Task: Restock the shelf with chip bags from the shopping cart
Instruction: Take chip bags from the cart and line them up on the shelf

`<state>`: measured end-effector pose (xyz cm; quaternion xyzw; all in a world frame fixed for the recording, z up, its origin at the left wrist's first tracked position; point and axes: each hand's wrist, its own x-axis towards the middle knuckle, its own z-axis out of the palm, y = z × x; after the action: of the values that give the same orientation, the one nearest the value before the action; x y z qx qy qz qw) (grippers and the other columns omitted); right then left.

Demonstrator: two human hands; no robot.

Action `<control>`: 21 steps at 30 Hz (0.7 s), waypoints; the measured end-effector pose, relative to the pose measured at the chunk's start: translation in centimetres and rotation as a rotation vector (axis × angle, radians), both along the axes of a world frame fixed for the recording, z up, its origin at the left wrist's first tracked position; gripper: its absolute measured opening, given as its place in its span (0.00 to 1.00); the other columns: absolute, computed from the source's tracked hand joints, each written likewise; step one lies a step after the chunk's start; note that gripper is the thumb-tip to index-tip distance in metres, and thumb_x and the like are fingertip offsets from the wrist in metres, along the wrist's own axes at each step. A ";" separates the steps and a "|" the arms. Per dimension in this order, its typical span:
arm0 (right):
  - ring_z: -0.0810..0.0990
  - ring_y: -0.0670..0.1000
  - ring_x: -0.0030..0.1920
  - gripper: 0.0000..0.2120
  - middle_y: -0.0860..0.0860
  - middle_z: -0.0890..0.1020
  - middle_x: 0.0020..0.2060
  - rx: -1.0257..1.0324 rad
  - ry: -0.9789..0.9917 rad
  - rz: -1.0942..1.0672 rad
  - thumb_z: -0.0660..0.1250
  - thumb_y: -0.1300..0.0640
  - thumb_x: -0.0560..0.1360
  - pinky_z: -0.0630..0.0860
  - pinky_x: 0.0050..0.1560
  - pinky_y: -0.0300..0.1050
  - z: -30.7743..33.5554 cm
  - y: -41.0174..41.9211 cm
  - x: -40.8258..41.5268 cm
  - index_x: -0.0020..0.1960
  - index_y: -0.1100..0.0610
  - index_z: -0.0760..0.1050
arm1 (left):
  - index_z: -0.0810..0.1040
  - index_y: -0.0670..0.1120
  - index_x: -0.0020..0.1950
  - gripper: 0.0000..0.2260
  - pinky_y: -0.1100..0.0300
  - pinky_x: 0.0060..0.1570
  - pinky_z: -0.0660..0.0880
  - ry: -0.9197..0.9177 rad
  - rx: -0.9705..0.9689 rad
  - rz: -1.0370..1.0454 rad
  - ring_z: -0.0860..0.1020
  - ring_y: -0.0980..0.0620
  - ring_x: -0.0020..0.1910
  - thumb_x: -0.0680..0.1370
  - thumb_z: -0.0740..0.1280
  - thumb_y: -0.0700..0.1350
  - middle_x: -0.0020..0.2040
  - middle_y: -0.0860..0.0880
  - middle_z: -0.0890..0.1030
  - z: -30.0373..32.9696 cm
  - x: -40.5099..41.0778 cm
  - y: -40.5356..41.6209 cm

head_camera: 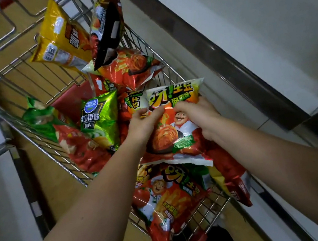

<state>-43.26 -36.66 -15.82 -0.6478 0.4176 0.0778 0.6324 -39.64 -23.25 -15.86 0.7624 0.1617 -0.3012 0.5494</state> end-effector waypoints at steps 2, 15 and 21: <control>0.82 0.53 0.38 0.11 0.55 0.83 0.41 0.134 -0.072 0.066 0.71 0.59 0.67 0.79 0.44 0.45 1.2 -0.2 -0.1 0.49 0.56 0.76 | 0.66 0.48 0.69 0.41 0.49 0.58 0.76 0.123 -0.100 -0.057 0.79 0.46 0.54 0.62 0.76 0.63 0.62 0.45 0.76 0.9 0.4 1.2; 0.77 0.57 0.53 0.12 0.56 0.80 0.49 -0.436 0.036 0.567 0.64 0.52 0.76 0.75 0.53 0.50 3.6 -6.0 -6.6 0.52 0.59 0.78 | 0.68 0.48 0.67 0.48 0.46 0.55 0.77 0.241 -0.132 -0.326 0.82 0.42 0.51 0.51 0.83 0.53 0.54 0.42 0.83 0.7 -4.1 6.3; 0.78 0.55 0.58 0.39 0.54 0.76 0.61 -0.200 0.172 0.574 0.71 0.35 0.64 0.74 0.61 0.52 0.9 -4.1 -10.6 0.69 0.51 0.65 | 0.66 0.46 0.68 0.44 0.50 0.51 0.78 0.184 -0.112 -0.276 0.82 0.44 0.51 0.57 0.81 0.51 0.56 0.43 0.81 0.9 -5.7 5.3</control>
<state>-53.86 -40.78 -14.93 -0.7893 0.2752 0.2660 0.4801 -45.29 -17.98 -14.93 0.7148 0.0882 -0.4509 0.5272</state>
